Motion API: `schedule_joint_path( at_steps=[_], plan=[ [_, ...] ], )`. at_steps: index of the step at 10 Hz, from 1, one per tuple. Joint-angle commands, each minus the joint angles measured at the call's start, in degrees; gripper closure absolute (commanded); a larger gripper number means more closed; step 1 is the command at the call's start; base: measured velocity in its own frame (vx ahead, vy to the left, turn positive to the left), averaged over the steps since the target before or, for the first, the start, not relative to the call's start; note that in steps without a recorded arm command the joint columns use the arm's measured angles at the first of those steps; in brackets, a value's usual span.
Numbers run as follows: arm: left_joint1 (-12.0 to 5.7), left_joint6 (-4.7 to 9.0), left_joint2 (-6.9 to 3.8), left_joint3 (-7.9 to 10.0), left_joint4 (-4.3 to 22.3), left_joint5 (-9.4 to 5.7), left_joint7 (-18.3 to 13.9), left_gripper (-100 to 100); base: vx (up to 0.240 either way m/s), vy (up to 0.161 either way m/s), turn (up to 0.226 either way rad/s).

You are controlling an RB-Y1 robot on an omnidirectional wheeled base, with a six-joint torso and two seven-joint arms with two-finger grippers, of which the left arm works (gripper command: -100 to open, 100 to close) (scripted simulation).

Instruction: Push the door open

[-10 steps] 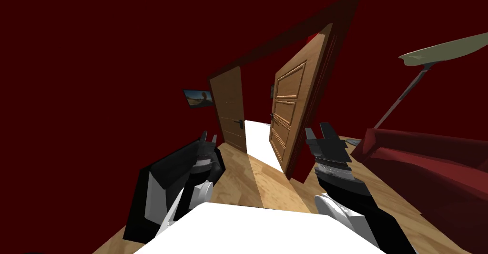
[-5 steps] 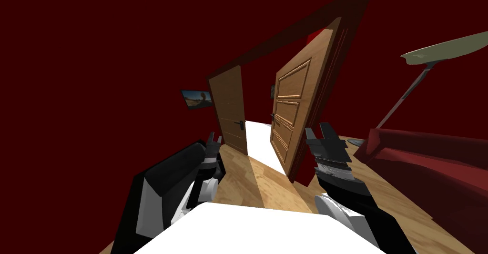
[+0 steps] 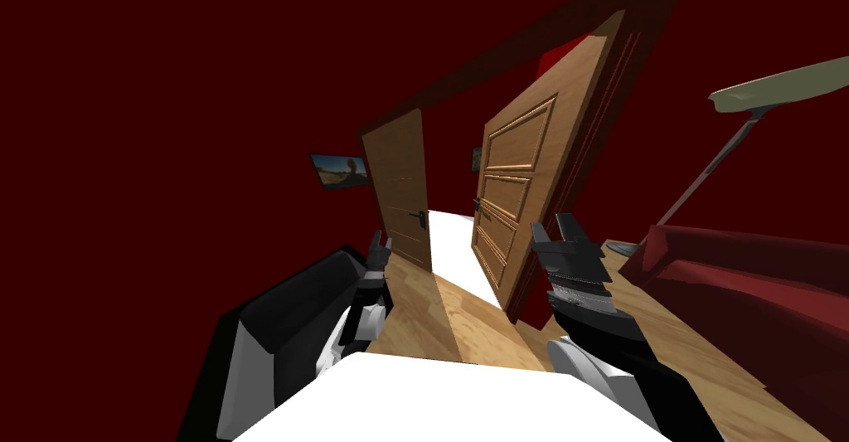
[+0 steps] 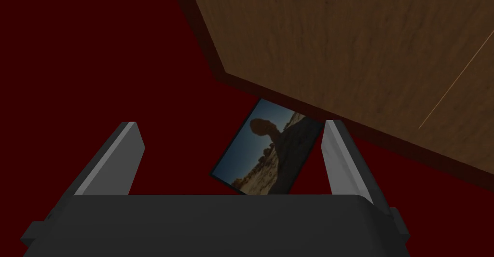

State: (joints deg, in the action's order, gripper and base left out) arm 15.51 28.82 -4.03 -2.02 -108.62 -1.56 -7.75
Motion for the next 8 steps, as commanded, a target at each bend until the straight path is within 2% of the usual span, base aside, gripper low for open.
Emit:
schedule_joint_path(
  at_steps=[1, 8],
  plan=[
    [-1.84, -0.18, -0.11, -0.43, 2.9, 0.16, -0.1, -100, 0.067, 0.067, -0.028],
    [-11.06, -0.90, -0.23, -2.72, 17.5, 1.01, -0.5, -100, 0.095, 0.091, -0.028]
  ],
)
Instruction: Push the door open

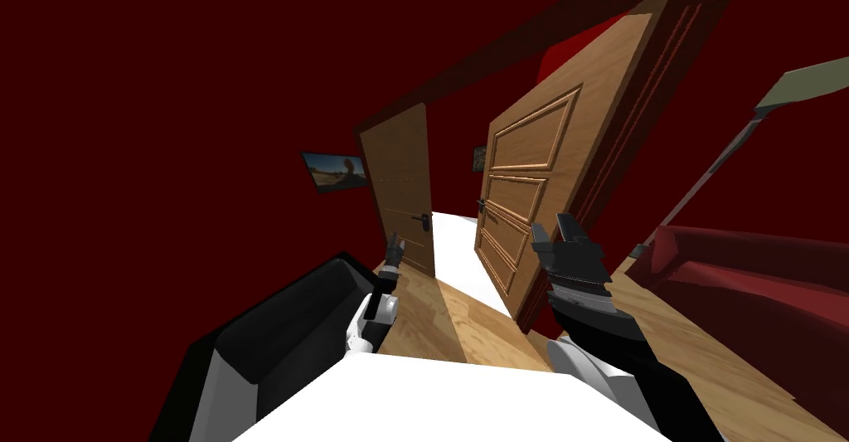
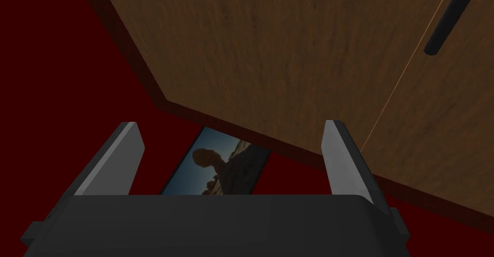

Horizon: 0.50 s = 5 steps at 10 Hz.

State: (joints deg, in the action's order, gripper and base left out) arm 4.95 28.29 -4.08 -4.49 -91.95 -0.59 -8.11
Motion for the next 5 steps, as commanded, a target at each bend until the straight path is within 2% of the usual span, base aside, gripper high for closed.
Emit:
schedule_joint_path(
  at_steps=[1, 2, 3, 4, 5],
  plan=[
    [-1.88, -0.48, -0.14, -0.59, 2.9, 0.16, -0.2, -100, 0.093, 0.102, -0.034],
    [-1.88, -0.48, -0.14, -0.59, 3.2, 0.16, -0.2, -100, 0.062, 0.068, -0.013],
    [-3.26, -0.59, -0.11, -0.93, 4.9, 0.29, -0.3, -100, 0.061, 0.054, -0.013],
    [-3.26, -0.59, -0.11, -0.93, 5.4, 0.29, -0.3, -100, 0.044, 0.041, -0.013],
    [-4.63, -0.69, -0.07, -1.27, 7.7, 0.42, -0.3, -100, 0.049, 0.045, -0.015]
  ],
)
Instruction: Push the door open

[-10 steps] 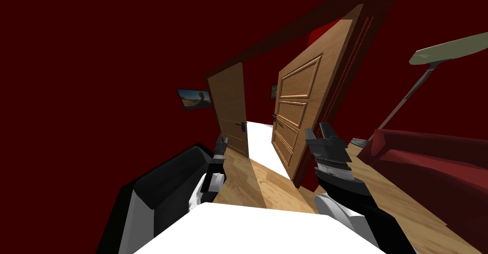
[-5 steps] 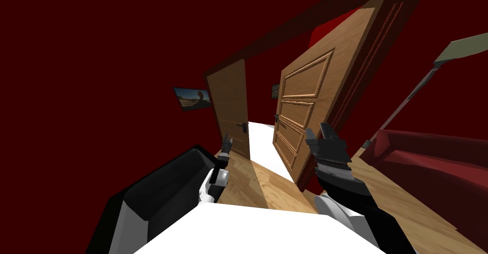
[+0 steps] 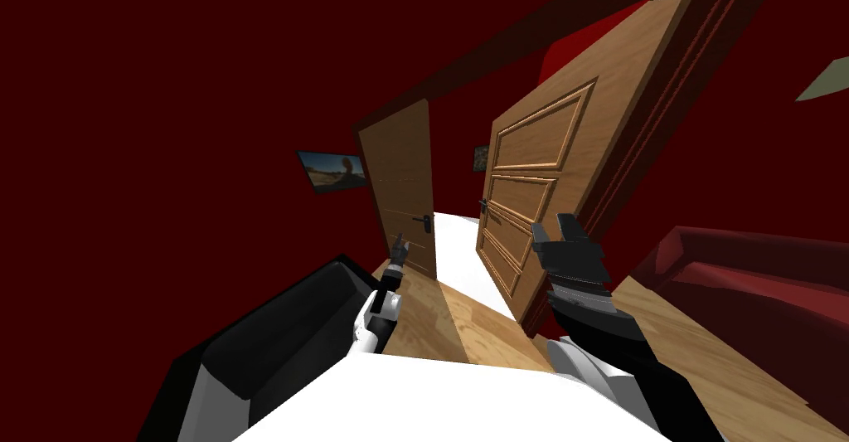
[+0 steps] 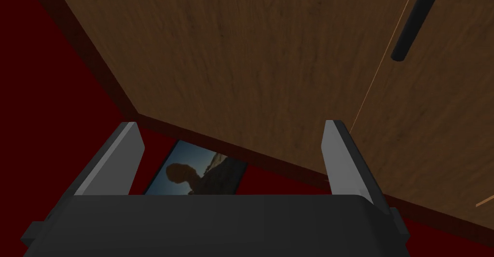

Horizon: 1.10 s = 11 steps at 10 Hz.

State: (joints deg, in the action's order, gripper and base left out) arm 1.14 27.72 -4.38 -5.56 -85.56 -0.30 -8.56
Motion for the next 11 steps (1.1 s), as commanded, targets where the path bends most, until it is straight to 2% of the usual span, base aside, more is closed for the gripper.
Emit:
schedule_joint_path(
  at_steps=[1, 2, 5, 6, 9, 10, 11],
  plan=[
    [-2.20, -0.22, 0.30, -0.54, 2.9, 0.25, 0.0, -100, 0.081, 0.073, -0.029],
    [-2.20, -0.22, 0.30, -0.54, 3.5, 0.25, 0.0, -100, 0.057, 0.056, -0.018],
    [-6.31, -0.54, 0.55, -1.56, 9.6, 0.64, -0.1, -100, 0.067, 0.079, -0.026],
    [-6.31, -0.54, 0.55, -1.56, 10.1, 0.64, -0.1, -100, 0.073, 0.069, -0.011],
    [-10.32, -0.85, 0.88, -2.56, 15.7, 1.01, -0.3, -100, 0.067, 0.071, -0.023],
    [-10.32, -0.85, 0.88, -2.56, 16.5, 1.01, -0.3, -100, 0.060, 0.063, -0.014],
    [-11.58, -0.95, 1.03, -2.87, 18.5, 1.12, -0.4, -100, 0.064, 0.053, -0.008]
  ],
)
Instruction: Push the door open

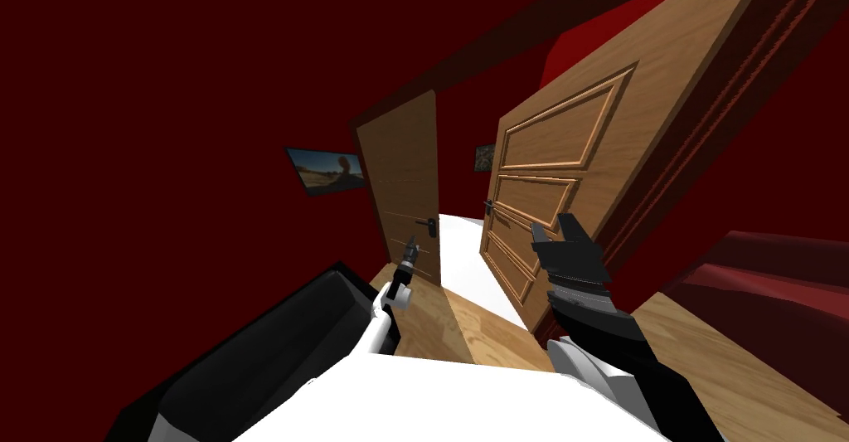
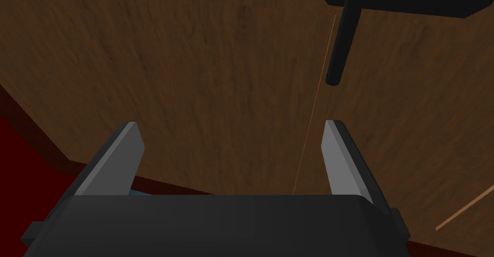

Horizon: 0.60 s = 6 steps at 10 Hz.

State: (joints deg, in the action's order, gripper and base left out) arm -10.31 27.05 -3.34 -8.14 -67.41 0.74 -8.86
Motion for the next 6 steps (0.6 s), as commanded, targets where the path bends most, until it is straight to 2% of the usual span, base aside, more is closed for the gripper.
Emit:
schedule_joint_path(
  at_steps=[1, 2, 3, 6],
  plan=[
    [-1.40, -0.38, 0.14, -0.60, 2.4, 0.20, -0.1, -100, 0.073, 0.082, -0.025],
    [-2.66, -0.48, 0.29, -0.92, 4.3, 0.32, -0.2, -100, 0.082, 0.095, -0.033],
    [-2.66, -0.48, 0.29, -0.92, 4.4, 0.32, -0.2, -100, 0.057, 0.067, -0.014],
    [-6.14, -0.75, 0.79, -1.78, 10.0, 0.64, -0.3, -100, 0.074, 0.068, -0.020]
  ],
)
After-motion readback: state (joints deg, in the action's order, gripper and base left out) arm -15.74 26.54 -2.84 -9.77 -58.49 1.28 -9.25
